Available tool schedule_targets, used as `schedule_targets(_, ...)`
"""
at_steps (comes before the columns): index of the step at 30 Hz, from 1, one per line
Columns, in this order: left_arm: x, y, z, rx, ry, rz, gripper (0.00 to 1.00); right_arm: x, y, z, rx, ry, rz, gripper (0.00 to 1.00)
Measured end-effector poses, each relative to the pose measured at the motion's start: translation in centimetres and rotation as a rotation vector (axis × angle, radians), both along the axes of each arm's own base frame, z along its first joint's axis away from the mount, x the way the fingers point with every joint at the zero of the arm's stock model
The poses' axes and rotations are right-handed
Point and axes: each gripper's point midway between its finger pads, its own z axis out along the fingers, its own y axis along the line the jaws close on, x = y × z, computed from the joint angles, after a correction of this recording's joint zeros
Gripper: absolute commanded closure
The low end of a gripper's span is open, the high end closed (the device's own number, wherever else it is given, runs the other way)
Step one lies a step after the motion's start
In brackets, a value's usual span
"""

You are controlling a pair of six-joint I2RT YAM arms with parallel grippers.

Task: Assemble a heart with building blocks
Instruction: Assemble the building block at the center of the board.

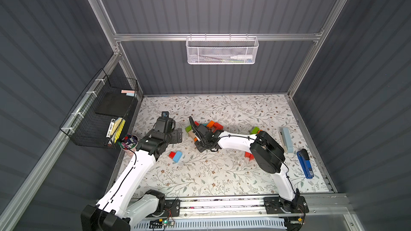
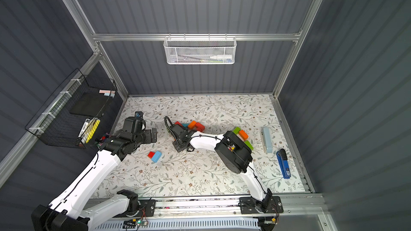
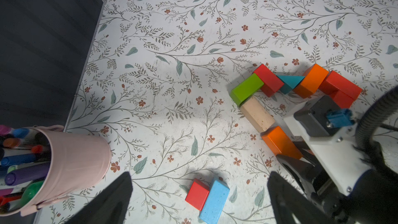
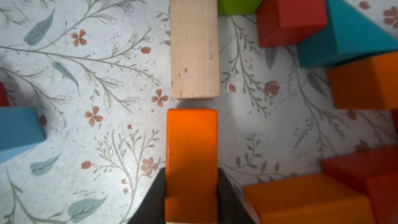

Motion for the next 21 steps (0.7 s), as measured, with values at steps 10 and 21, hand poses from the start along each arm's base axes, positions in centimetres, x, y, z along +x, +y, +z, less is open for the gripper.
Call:
schedule_targets(10, 0.0, -0.1, -0.3, -0.010, 0.006, 0.001, 0.01, 0.2, 0.1, 0.0, 0.005, 0.003, 0.002, 0.65)
schedule_targets(21, -1.4, -0.8, -5.4, -0.165, 0.206, 0.164, 0.01, -0.2, -0.2, 2.0, 0.024, -0.017, 0.030, 0.45)
